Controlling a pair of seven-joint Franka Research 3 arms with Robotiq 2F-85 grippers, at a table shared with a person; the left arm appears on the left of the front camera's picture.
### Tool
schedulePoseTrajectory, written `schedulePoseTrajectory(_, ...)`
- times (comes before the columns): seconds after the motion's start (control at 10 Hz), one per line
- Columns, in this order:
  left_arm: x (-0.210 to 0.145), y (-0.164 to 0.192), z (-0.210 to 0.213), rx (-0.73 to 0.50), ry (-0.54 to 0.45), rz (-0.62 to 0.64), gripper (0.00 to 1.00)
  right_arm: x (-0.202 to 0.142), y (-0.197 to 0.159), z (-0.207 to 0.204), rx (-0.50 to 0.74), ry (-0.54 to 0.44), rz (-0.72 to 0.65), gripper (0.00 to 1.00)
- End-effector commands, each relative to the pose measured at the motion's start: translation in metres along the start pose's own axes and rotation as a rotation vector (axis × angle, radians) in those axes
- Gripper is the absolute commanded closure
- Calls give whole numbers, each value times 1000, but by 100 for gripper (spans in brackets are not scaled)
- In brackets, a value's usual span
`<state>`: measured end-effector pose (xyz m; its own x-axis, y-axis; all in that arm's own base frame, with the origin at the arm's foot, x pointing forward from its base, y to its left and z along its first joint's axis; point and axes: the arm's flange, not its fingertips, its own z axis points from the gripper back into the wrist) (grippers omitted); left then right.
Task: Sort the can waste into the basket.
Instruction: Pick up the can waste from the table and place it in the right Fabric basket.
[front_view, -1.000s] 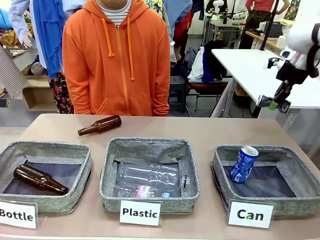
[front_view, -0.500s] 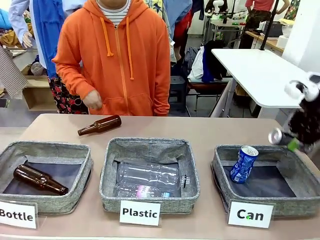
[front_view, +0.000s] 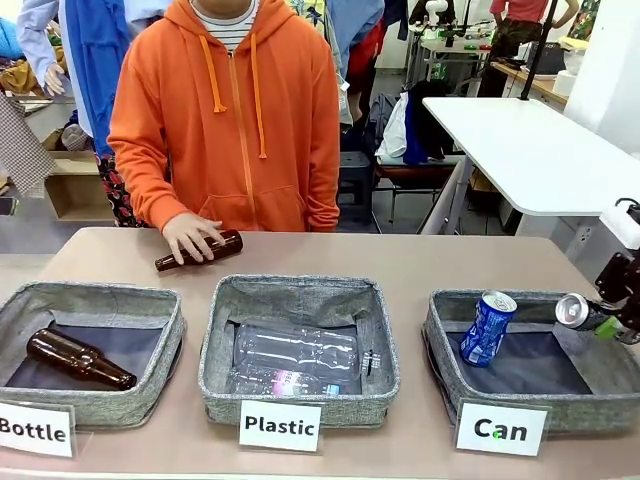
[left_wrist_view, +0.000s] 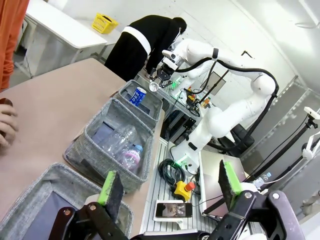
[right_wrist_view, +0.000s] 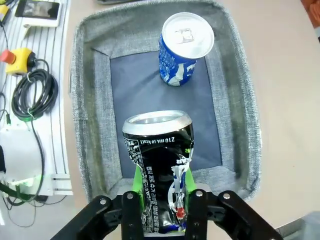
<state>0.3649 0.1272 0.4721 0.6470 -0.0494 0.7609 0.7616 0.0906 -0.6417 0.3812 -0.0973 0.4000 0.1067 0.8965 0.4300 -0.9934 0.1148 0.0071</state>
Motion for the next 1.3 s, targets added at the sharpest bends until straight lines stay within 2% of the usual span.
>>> schedulePoseTrajectory(0.0,2,-3,-1,1,-7,2,0,0,-19,3,9,-55,56,35)
schedulePoseTrajectory(0.1,2,-3,-1,1,-7,2,0,0,-23,3,8,-54,56,9)
schedulePoseTrajectory(0.2,2,-3,-1,1,-7,2,0,1,-25,2,3,-53,58,0)
schedulePoseTrajectory(0.4,2,-3,-1,1,-7,2,0,4,-31,2,12,-62,38,0)
schedulePoseTrajectory(0.6,2,-3,-1,1,-7,2,0,6,-35,4,-5,-118,-9,0)
schedulePoseTrajectory(0.7,2,-3,-1,1,-7,2,0,8,-41,7,-3,-186,-72,0)
schedulePoseTrajectory(0.8,2,-3,-1,1,-7,2,0,9,-46,11,-14,-300,-166,0)
schedulePoseTrajectory(0.9,2,-3,-1,1,-7,2,0,13,-56,21,-20,-504,-424,0)
schedulePoseTrajectory(1.0,2,-3,-1,1,-7,2,0,11,-73,35,0,-676,-774,0)
schedulePoseTrajectory(1.1,2,-3,-1,1,-7,2,0,8,-85,44,-9,-814,-1010,0)
schedulePoseTrajectory(1.2,2,-3,-1,1,-7,2,0,6,-97,46,24,-863,-1103,0)
